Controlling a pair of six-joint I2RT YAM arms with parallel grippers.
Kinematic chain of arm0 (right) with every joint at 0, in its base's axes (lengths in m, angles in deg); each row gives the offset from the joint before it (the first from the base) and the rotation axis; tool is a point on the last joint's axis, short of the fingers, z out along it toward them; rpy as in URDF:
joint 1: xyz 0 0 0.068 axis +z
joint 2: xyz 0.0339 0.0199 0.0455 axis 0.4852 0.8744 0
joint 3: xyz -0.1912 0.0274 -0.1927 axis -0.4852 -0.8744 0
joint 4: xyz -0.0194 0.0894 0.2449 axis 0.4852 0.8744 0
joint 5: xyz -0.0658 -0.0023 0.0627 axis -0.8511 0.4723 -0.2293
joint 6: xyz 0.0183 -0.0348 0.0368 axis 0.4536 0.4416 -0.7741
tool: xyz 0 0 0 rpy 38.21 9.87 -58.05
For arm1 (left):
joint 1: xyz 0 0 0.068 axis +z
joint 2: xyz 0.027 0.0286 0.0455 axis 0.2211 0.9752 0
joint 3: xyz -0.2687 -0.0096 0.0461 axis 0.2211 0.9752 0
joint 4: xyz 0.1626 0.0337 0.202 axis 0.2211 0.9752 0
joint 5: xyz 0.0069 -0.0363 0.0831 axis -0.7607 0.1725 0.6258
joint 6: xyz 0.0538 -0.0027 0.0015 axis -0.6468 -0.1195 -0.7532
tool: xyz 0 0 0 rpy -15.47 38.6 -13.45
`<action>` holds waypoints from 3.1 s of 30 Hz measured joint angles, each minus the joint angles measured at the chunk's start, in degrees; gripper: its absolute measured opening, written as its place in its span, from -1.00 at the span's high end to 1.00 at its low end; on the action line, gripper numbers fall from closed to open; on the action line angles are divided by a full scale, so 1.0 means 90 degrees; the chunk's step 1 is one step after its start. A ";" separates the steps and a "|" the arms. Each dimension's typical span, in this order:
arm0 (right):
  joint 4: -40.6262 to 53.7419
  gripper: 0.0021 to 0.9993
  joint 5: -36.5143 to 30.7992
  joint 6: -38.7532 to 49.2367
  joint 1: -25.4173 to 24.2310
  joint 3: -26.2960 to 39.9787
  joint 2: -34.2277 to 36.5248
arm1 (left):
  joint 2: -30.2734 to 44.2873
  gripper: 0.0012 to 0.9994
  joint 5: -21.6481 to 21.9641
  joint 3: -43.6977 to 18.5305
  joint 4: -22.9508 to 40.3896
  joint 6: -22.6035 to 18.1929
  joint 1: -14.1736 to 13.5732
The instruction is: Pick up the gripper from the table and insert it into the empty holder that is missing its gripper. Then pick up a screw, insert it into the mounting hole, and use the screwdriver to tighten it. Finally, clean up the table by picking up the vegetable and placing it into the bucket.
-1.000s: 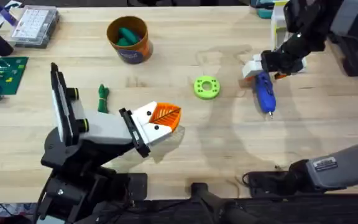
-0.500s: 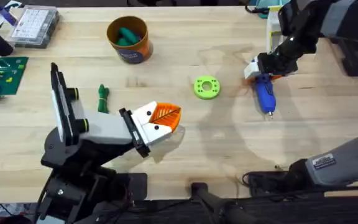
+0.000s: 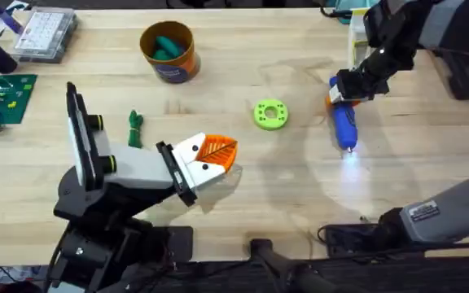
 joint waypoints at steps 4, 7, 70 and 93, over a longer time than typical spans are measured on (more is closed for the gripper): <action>0.0023 0.95 0.0002 0.0027 0.0000 0.0000 0.0000 | 0.0000 0.97 0.0000 0.0000 0.0000 0.0000 0.0001; 0.0088 0.95 0.0002 0.0046 0.0000 0.0000 -0.0006 | -0.0002 0.97 0.0000 0.0000 0.0000 0.0000 0.0002; -0.5124 0.95 0.3919 -0.1510 0.1935 0.1096 -0.2543 | -0.0002 0.96 0.0000 0.0000 0.0000 0.0000 0.0000; -0.8008 0.95 0.6744 -0.2036 0.2497 -0.0214 -0.2545 | 0.0000 0.97 0.0000 0.0000 0.0002 0.0000 0.0000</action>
